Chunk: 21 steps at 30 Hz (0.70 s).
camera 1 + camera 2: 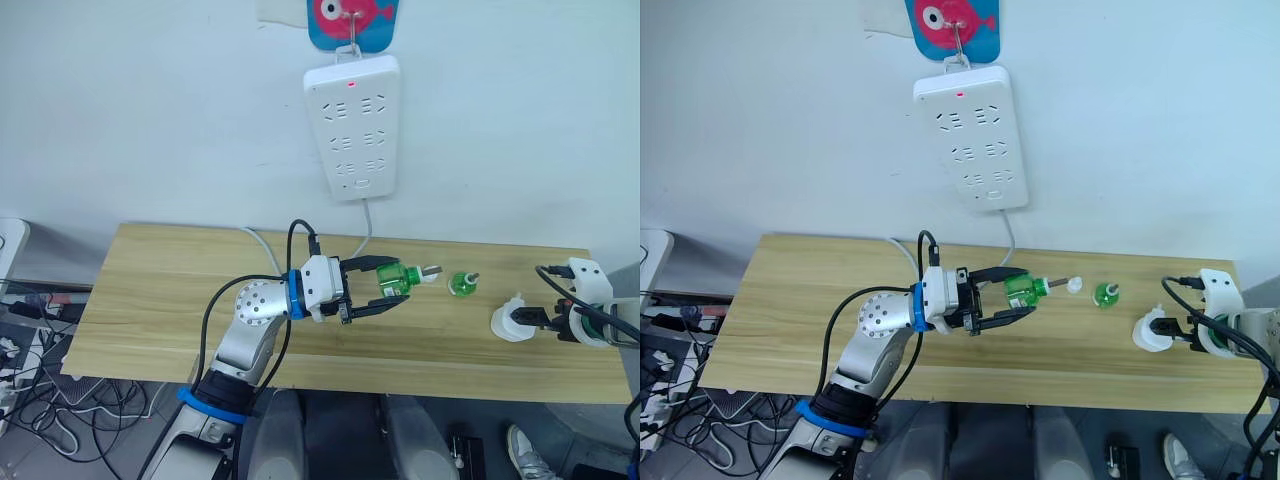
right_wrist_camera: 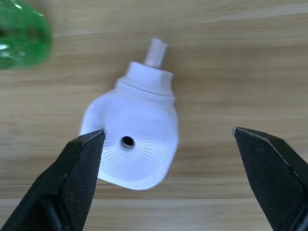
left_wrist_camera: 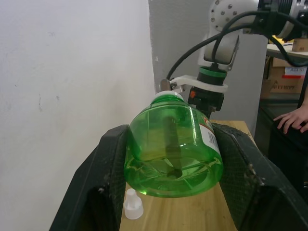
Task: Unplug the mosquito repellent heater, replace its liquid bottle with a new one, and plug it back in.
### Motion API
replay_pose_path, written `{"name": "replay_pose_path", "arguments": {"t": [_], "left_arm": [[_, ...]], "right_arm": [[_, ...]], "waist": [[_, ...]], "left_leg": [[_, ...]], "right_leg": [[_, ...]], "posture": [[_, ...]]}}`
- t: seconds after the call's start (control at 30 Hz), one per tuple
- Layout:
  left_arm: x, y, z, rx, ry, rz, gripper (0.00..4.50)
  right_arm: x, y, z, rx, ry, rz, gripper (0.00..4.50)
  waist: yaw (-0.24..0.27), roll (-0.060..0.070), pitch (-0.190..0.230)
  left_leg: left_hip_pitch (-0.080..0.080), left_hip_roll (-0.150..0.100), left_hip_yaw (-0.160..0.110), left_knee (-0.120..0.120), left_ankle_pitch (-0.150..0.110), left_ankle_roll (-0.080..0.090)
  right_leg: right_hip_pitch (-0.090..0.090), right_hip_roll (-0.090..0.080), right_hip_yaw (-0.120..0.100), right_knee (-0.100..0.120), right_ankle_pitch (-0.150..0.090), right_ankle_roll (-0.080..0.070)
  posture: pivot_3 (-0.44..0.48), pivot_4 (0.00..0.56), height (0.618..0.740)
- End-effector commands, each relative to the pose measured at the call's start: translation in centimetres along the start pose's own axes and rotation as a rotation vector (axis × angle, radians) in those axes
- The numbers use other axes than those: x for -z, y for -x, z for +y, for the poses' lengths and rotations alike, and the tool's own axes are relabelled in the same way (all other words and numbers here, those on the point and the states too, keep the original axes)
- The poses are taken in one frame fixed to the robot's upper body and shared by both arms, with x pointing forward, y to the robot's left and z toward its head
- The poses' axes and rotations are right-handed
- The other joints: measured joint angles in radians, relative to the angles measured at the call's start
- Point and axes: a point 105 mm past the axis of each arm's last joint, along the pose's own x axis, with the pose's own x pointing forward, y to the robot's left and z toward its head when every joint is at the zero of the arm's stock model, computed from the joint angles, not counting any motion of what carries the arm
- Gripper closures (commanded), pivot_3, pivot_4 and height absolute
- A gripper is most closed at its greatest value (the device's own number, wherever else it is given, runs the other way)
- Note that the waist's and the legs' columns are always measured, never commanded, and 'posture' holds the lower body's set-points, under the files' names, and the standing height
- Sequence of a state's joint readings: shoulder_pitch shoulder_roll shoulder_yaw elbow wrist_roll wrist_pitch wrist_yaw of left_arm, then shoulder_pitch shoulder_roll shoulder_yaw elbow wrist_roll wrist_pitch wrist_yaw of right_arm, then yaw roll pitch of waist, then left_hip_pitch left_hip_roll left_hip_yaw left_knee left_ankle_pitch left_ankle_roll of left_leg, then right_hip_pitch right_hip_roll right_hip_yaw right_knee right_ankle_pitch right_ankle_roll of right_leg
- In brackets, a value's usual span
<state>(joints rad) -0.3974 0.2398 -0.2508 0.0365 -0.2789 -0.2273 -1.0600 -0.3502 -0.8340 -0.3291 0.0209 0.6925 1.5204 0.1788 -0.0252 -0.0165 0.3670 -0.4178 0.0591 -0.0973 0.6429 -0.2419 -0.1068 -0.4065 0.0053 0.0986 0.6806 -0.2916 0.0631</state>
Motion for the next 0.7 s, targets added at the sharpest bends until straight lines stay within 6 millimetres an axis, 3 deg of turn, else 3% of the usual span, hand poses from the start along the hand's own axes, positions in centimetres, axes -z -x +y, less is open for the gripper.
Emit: {"name": "replay_pose_path", "arguments": {"t": [0.03, 0.27, 0.47, 0.7], "left_arm": [[-1.2, -0.2, -0.6, 0.019, -0.023, -0.052, 2.25], [-1.1, -0.2, -0.8, 0.019, -0.017, -0.052, 2.25], [-1.0, -0.3, -0.8, 0.021, -0.014, -0.054, 2.25], [-1.0, -0.2, -0.8, 0.022, -0.016, -0.05, 2.25]], "right_arm": [[-0.7, 0.9, -0.2, 0.019, -0.013, -0.025, 0.05], [-1.0, 1.4, -0.4, 0.034, -0.058, -0.047, 0.05], [-1.5, 1.1, 0.6, -0.007, -0.103, -0.078, 0.05], [-1.0, 0.5, 0.8, -0.005, -0.129, -0.058, 0.05]], "waist": [[0.0, 0.0, 0.0], [-0.001, 0.0, 0.0], [-0.001, 0.0, 0.0], [-0.001, 0.0, 0.0]], "left_leg": [[0.0, 0.0, 0.0, 0.0, 0.0, 0.0], [0.0, 0.0, 0.0, 0.0, 0.0, 0.0], [0.0, 0.0, 0.001, 0.0, 0.0, 0.0], [0.0, 0.0, 0.001, -0.001, 0.0, 0.0]], "right_leg": [[0.0, 0.0, 0.0, 0.0, 0.0, 0.0], [0.0, 0.0, 0.0, 0.0, 0.0, 0.0], [0.0, 0.0, 0.0, 0.0, 0.0, 0.0], [-0.001, 0.0, 0.0, 0.0, 0.0, 0.0]], "posture": [[0.048, 0.397, 0.74], [0.041, 0.399, 0.74], [0.038, 0.4, 0.74], [0.048, 0.401, 0.74]]}}
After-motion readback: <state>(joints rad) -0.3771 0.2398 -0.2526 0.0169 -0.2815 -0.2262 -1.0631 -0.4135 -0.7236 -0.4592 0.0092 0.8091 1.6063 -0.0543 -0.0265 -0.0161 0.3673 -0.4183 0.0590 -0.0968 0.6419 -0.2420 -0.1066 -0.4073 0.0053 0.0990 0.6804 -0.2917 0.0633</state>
